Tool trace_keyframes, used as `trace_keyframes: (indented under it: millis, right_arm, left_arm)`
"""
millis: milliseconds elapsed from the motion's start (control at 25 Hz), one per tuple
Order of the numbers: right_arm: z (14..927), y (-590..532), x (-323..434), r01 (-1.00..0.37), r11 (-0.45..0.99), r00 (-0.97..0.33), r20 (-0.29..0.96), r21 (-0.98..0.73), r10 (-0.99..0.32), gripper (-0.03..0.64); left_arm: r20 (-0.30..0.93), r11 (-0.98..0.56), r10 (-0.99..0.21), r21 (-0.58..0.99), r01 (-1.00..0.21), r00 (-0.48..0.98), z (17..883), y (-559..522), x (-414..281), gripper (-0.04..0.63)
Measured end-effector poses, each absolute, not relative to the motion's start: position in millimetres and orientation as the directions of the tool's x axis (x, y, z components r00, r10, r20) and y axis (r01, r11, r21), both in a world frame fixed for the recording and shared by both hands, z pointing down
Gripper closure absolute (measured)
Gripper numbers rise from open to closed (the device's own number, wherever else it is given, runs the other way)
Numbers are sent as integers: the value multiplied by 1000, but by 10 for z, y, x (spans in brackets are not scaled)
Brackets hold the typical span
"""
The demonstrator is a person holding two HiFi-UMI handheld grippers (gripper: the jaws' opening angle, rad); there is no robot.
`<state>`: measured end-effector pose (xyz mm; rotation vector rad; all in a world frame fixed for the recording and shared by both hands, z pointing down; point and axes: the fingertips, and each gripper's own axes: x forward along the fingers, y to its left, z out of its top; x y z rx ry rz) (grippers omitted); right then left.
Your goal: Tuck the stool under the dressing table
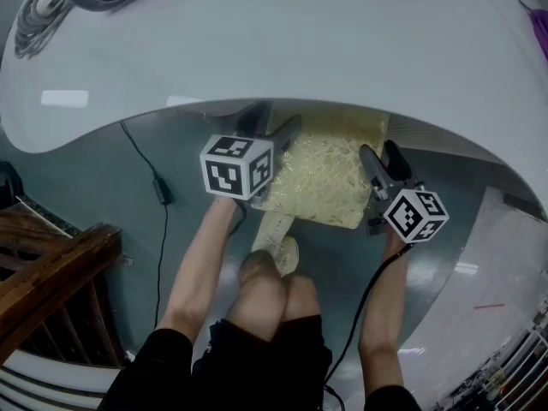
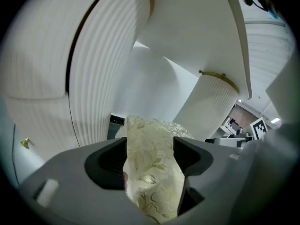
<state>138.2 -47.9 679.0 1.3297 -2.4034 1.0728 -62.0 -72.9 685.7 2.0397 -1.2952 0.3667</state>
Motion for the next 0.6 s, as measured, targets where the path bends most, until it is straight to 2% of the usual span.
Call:
trace_keyframes:
  millis: [120, 360, 480, 600]
  right_arm:
    - [6604, -393, 1322, -814, 360, -568, 496, -456, -657, 293]
    - [6259, -227, 1281, -872, 383, -489, 533, -304, -691, 313]
    - [6069, -147, 1254, -886, 380, -464, 534, -267, -707, 342]
    - [5907, -92, 1211, -891, 382, -453, 537, -245, -712, 370]
  left_arm:
    - [569, -277, -698, 347, -896, 436, 6708, -621, -632, 318]
    - [565, -291, -726, 265, -919, 392, 6335, -387, -669, 370]
    - [555, -302, -741, 226, -926, 378, 6111, -300, -672, 414]
    - [551, -318, -747, 195, -928, 372, 5916, -223, -648, 425]
